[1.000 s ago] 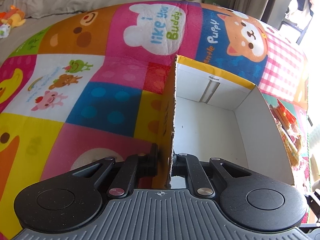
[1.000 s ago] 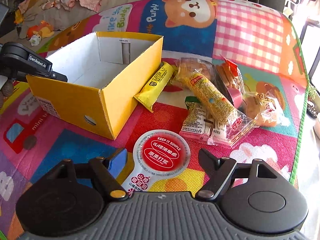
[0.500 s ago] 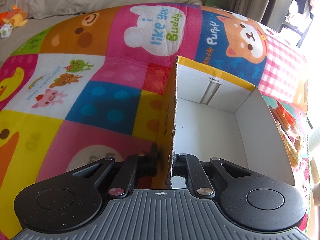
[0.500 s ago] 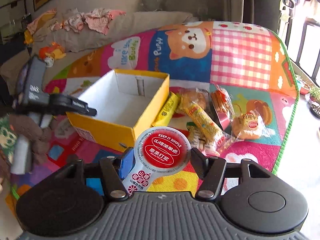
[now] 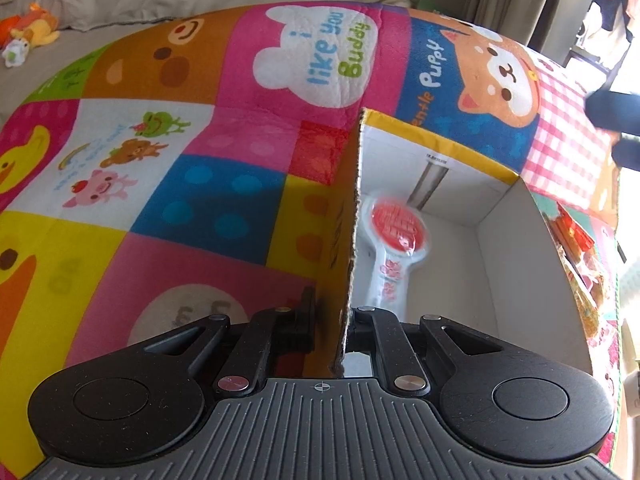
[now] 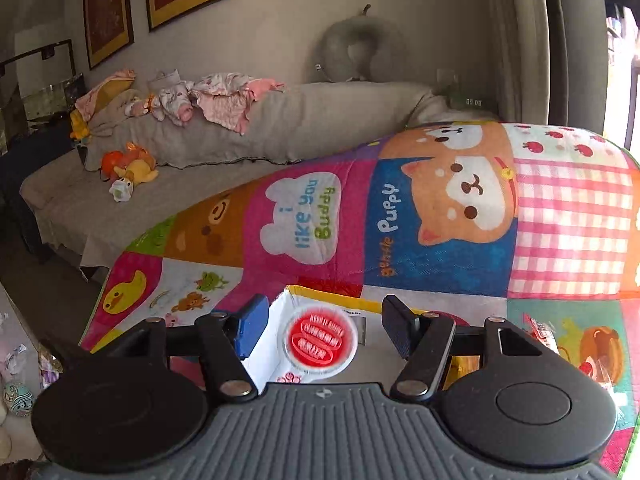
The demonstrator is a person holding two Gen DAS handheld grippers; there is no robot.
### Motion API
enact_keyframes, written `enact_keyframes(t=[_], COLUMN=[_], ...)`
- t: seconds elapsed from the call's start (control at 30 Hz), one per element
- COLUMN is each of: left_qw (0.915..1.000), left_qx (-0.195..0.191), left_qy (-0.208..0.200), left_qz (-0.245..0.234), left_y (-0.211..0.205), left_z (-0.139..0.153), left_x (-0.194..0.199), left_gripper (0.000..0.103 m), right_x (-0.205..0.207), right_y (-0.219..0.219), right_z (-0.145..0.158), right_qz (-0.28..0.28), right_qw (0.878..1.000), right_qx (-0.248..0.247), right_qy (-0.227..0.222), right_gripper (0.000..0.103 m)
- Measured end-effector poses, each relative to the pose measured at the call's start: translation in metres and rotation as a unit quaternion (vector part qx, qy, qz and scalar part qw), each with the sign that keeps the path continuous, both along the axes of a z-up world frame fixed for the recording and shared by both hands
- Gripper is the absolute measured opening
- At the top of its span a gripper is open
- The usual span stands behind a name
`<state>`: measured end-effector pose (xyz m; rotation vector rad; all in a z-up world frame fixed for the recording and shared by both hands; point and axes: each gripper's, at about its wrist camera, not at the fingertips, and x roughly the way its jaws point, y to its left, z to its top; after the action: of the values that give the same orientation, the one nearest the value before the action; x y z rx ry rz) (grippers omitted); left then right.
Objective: Organize objects
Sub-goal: 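Lift the paddle card over the box and release it inside with the right gripper, then move the right gripper to the long corn-snack bag and grasp it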
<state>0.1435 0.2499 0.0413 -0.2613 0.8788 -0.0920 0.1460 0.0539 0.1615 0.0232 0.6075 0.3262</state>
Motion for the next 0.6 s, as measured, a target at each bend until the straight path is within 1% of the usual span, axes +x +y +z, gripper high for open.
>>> enact_keyframes(t=[0.07,0.13,0.2,0.33,0.37,0.4,0.43,0.53,0.6], left_qw=[1.0,1.0,1.0,1.0,1.0,1.0,1.0,0.9999,0.9999], left_qx=[0.001,0.0,-0.003,-0.009,-0.009,-0.008,-0.008,-0.01,-0.011], left_qy=[-0.001,-0.001,-0.001,0.0,0.0,0.001,0.002,0.004,0.004], left_qz=[0.0,0.001,0.002,0.003,0.003,0.002,0.001,0.001,0.002], left_y=[-0.001,-0.001,0.0,0.001,0.001,0.001,0.001,0.002,0.001], left_z=[-0.001,-0.001,-0.001,-0.001,-0.001,-0.001,-0.001,-0.001,-0.001], left_x=[0.0,0.0,0.0,-0.001,-0.001,-0.001,-0.001,-0.001,-0.001], left_gripper=[0.011,0.011,0.011,0.012,0.012,0.012,0.012,0.012,0.012], right_x=[-0.001,-0.003,-0.003,0.002,0.003,0.003,0.002,-0.006,-0.016], right_y=[-0.014,-0.035,-0.058,-0.1,-0.106,-0.111,-0.117,-0.127,-0.133], right_z=[-0.006,-0.015,-0.026,-0.059,-0.066,-0.073,-0.081,-0.095,-0.098], right_qz=[-0.015,-0.037,-0.058,-0.094,-0.098,-0.101,-0.101,-0.106,-0.116], right_qw=[1.0,0.999,0.998,0.993,0.992,0.991,0.989,0.987,0.988], right_qx=[0.002,0.003,0.002,0.011,0.015,0.022,0.032,0.046,0.038], right_qy=[0.006,0.013,0.024,0.07,0.08,0.09,0.102,0.108,0.095], right_gripper=[0.064,0.067,0.067,0.066,0.061,0.053,0.051,0.05,0.05])
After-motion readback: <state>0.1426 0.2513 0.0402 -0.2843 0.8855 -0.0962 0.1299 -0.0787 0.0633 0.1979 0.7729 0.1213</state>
